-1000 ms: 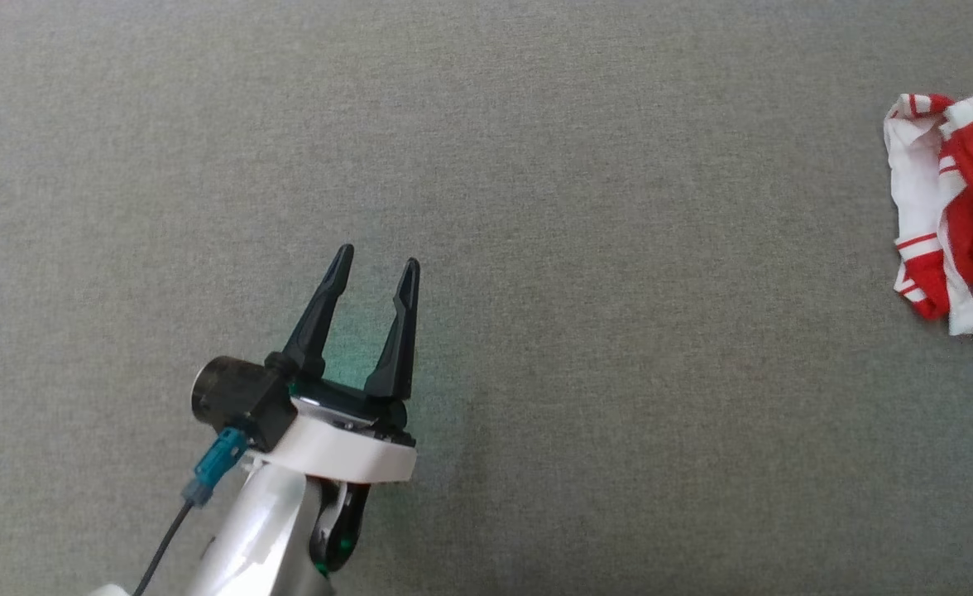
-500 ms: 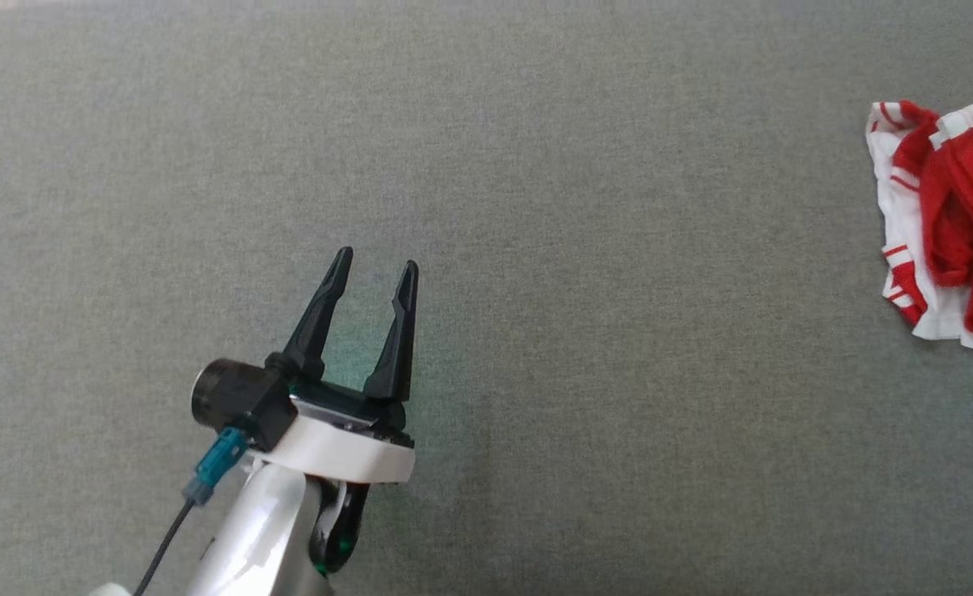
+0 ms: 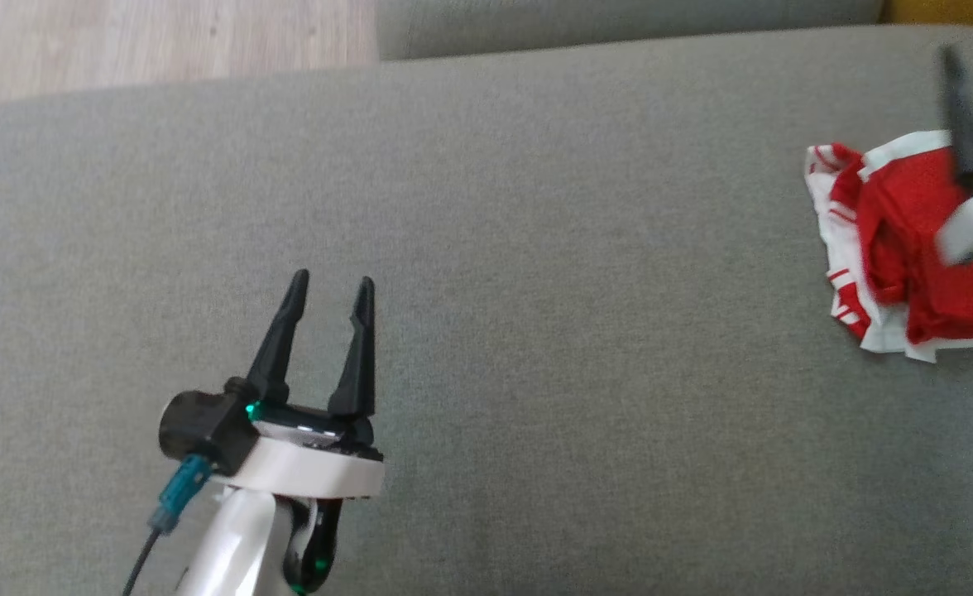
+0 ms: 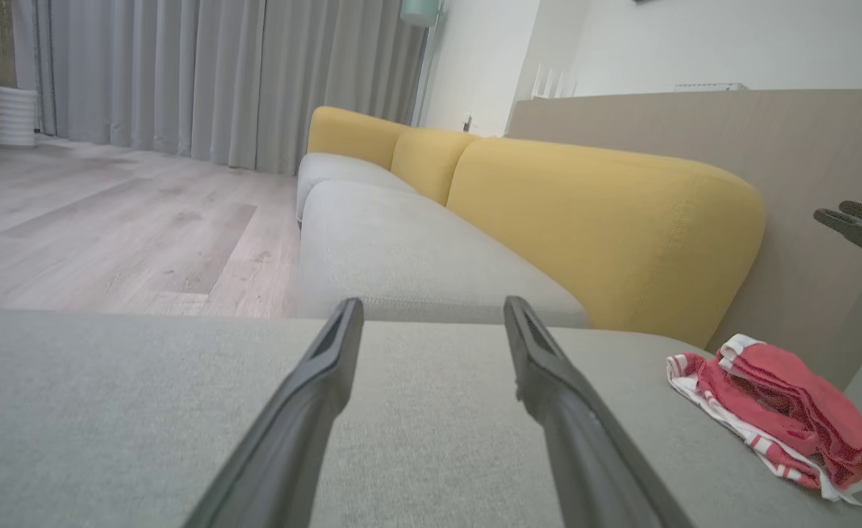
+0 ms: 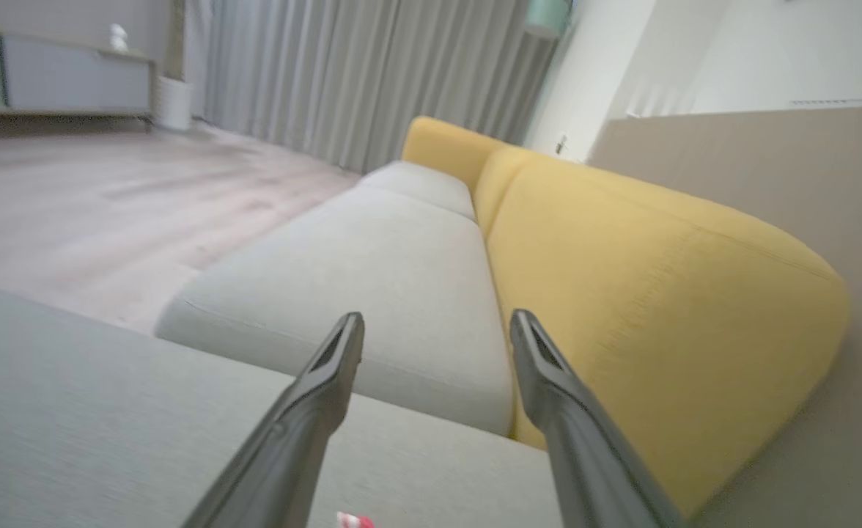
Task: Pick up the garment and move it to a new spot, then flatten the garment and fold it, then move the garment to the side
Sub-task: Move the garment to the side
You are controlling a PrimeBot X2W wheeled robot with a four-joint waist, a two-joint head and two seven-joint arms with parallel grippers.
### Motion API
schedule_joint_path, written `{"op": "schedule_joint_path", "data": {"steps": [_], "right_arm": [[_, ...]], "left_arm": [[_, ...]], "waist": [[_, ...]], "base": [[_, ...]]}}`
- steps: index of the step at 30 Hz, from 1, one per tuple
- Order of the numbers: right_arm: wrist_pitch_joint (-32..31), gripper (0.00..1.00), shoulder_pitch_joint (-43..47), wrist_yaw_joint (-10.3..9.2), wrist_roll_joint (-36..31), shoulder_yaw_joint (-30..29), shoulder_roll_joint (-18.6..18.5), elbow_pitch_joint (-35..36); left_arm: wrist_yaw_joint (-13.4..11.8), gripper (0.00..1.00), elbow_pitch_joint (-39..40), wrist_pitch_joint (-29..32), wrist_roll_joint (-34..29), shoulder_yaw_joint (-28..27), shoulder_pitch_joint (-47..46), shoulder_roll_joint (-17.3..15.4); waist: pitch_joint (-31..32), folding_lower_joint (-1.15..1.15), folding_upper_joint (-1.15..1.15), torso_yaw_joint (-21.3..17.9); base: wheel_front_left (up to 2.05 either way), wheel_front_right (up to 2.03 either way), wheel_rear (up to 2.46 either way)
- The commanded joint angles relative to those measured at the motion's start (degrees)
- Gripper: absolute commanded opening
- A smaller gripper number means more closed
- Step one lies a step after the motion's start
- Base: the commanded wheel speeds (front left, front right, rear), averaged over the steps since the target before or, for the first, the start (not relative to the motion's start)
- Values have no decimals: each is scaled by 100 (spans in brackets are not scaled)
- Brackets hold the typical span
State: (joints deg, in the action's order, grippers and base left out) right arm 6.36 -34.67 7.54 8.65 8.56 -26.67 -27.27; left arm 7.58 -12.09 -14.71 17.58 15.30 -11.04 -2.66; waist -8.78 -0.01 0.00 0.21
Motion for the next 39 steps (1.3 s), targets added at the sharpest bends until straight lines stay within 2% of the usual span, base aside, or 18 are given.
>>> {"op": "schedule_joint_path", "data": {"steps": [1, 5, 9, 11, 13, 18, 39], "right_arm": [[121, 100, 264, -5, -15, -24, 113, 322], [418, 100, 960, -5, -217, -220, 915, 911], [673, 100, 1647, -5, -591, -406, 1849, 1149], [762, 100, 1951, -5, -726, -462, 2149, 1171], [817, 100, 2226, -5, -834, -499, 2292, 1168], [859, 100, 2664, -5, -1060, -297, 2373, 1197], [864, 100, 2956, -5, -726, -389, 2379, 1357]], "left_arm": [[-9, 100, 263, -29, -23, -242, -85, -24], [-9, 100, 438, -29, 36, -376, 32, -23], [-9, 100, 442, -29, -16, -408, 201, -22], [-9, 100, 420, -29, -13, -438, 288, -22], [-9, 100, 360, -29, -51, -449, 366, -22], [-11, 100, 170, -29, -174, -396, 483, -22], [-50, 100, 281, -29, 117, -476, 699, -22]], "waist": [[137, 1, 0, -41], [312, 1, 0, -38], [455, 1, 0, -34], [514, 1, 0, -40], [558, 1, 0, -42], [623, 1, 0, -54], [801, 1, 0, -3]], "base": [[0, 0, 0], [0, 0, 0], [0, 0, 0], [0, 0, 0], [0, 0, 0], [0, 0, 0], [0, 0, 0]]}}
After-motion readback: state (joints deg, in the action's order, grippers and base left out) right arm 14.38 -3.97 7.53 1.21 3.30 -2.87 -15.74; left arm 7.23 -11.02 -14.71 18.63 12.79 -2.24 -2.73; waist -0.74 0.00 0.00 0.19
